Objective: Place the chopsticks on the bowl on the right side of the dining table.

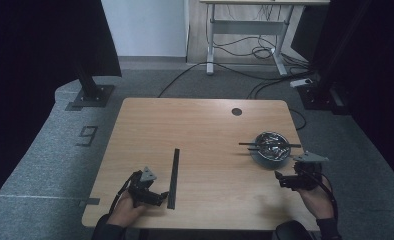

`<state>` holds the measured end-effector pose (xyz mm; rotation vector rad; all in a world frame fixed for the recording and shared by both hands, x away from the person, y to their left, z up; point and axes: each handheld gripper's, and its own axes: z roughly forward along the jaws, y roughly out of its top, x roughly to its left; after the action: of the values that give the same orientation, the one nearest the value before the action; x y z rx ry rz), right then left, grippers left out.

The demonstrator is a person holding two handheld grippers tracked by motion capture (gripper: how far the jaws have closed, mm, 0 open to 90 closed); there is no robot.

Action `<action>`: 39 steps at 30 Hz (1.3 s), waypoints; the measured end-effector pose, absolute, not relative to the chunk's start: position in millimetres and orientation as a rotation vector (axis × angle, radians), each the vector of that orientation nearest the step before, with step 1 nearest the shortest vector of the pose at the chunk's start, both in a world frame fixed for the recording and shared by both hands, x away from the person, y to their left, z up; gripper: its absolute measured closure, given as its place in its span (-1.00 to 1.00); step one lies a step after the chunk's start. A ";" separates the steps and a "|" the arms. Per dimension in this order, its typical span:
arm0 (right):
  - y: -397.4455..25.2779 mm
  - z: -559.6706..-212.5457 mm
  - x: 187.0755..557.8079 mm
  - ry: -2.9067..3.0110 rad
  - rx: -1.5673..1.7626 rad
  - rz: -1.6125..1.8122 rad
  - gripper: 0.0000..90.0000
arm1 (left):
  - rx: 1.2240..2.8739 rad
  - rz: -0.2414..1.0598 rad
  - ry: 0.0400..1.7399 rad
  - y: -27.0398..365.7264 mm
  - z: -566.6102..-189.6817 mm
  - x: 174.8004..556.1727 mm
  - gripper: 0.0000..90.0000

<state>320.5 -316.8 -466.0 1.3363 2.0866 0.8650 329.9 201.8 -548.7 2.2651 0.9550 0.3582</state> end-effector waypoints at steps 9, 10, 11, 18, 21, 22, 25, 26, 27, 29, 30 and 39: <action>-287.2 -462.4 322.8 2.164 1.249 0.939 -1.00 | 2.266 0.360 0.953 201.9 -548.7 330.0 -1.00; -283.8 -461.9 323.7 2.173 1.239 0.942 -1.00 | 2.265 0.359 0.954 201.8 -548.7 330.0 -1.00; -280.3 -461.5 324.6 2.180 1.229 0.944 -1.00 | 2.264 0.359 0.954 201.8 -548.8 329.9 -1.00; -254.2 -457.2 331.6 2.236 1.164 0.971 -1.00 | 2.264 0.359 0.954 201.8 -548.7 330.0 -1.00; -243.2 -456.7 335.7 2.260 1.142 0.983 -1.00 | 2.264 0.359 0.954 201.8 -548.7 330.0 -1.00; -239.6 -456.9 337.2 2.267 1.137 0.989 -1.00 | 2.264 0.360 0.954 201.8 -548.7 330.0 -1.00; -229.0 -458.9 341.9 2.290 1.112 1.000 -1.00 | 2.265 0.360 0.954 201.8 -548.7 330.0 -1.00; -225.6 -460.2 343.7 2.298 1.104 1.002 -1.00 | 2.265 0.359 0.954 201.8 -548.7 330.0 -1.00; -222.2 -461.7 345.4 2.304 1.098 0.994 -1.00 | 2.265 0.360 0.954 201.8 -548.7 330.0 -1.00; -215.9 -465.2 348.9 2.318 1.085 0.988 -1.00 | 2.264 0.359 0.954 201.8 -548.8 330.0 -1.00; -213.0 -467.2 350.7 2.324 1.076 0.988 -1.00 | 2.264 0.359 0.954 201.8 -548.7 330.0 -1.00; -190.3 -490.7 365.2 2.369 1.043 0.976 -1.00 | 2.265 0.360 0.954 201.9 -548.7 330.0 -1.00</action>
<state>365.2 -190.3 -490.7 1.0433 2.3695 0.9764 330.0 201.9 -548.7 2.2650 0.9541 0.3599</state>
